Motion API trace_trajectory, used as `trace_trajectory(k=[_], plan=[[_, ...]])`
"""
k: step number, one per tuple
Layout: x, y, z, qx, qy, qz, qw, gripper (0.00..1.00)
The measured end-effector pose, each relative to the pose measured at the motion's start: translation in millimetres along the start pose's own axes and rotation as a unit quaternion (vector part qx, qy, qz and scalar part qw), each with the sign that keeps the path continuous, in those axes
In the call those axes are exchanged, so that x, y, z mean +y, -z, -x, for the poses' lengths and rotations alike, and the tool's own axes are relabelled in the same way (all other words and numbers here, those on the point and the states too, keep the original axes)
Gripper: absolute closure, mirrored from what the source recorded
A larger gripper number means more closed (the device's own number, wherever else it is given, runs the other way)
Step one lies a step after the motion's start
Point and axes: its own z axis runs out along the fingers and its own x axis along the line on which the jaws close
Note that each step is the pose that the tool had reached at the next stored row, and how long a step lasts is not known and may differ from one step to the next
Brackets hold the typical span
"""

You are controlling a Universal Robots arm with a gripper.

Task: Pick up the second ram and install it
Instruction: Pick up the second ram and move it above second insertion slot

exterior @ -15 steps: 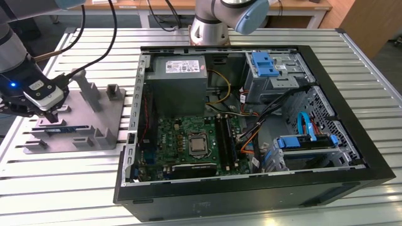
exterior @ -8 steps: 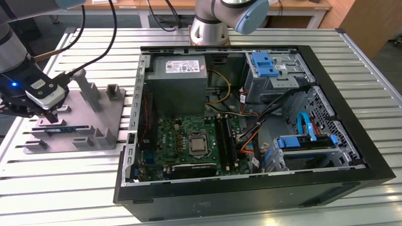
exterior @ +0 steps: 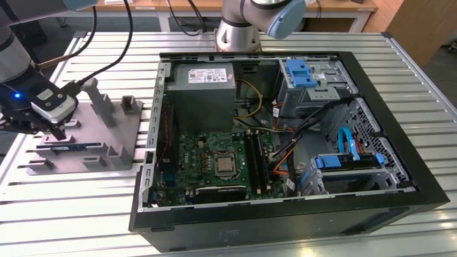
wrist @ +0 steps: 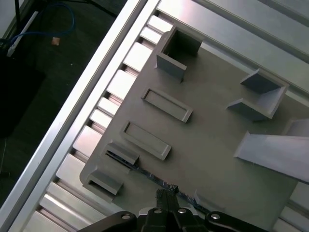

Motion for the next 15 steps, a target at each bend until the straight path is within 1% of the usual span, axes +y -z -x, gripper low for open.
trace_trajectory(k=[7,15], plan=[[0.0,0.0,0.0,0.0009,0.018,-0.0007,0.9998,0.9],[0.0,-0.1,0.0,0.0019,0.038,-0.0014,0.9993,0.9]])
